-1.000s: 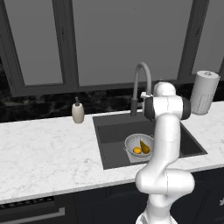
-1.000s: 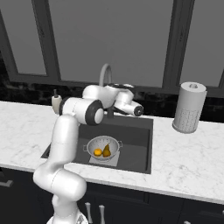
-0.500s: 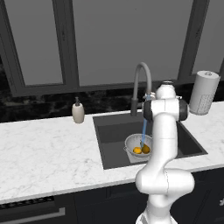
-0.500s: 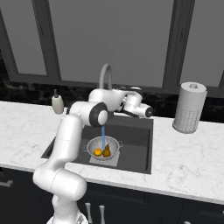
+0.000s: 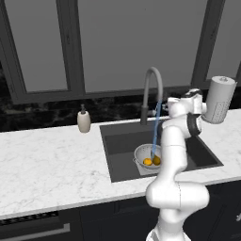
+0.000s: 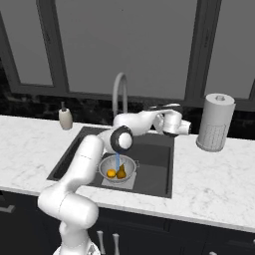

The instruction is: Put the colander in the sink, put the pear, tangerine in the colander, and turn on the sink faucet and pour water over the colander.

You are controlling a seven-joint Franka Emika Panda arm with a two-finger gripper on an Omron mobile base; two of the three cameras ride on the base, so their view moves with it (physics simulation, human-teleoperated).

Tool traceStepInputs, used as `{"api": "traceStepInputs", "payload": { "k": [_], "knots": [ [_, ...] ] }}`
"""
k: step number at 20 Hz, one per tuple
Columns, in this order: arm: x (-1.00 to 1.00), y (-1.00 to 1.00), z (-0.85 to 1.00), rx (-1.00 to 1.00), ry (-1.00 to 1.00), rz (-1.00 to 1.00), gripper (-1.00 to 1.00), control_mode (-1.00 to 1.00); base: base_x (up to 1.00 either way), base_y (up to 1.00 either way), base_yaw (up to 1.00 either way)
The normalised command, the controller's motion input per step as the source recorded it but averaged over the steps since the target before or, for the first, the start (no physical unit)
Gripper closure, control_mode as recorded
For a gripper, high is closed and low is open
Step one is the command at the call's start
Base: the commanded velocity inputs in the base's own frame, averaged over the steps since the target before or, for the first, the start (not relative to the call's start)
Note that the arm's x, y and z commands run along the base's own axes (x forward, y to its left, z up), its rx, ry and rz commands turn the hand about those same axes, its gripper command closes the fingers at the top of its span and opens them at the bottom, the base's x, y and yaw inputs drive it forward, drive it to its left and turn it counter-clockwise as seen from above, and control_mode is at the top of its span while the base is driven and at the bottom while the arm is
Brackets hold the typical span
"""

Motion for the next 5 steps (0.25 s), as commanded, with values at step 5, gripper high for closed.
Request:
{"api": "traceStepInputs", "payload": {
  "k": [5],
  "knots": [
    [-1.00, -0.47, 0.64, 0.11, -0.13, -0.16, 1.00, -1.00, 0.00, 0.00, 0.00]
  ]
}}
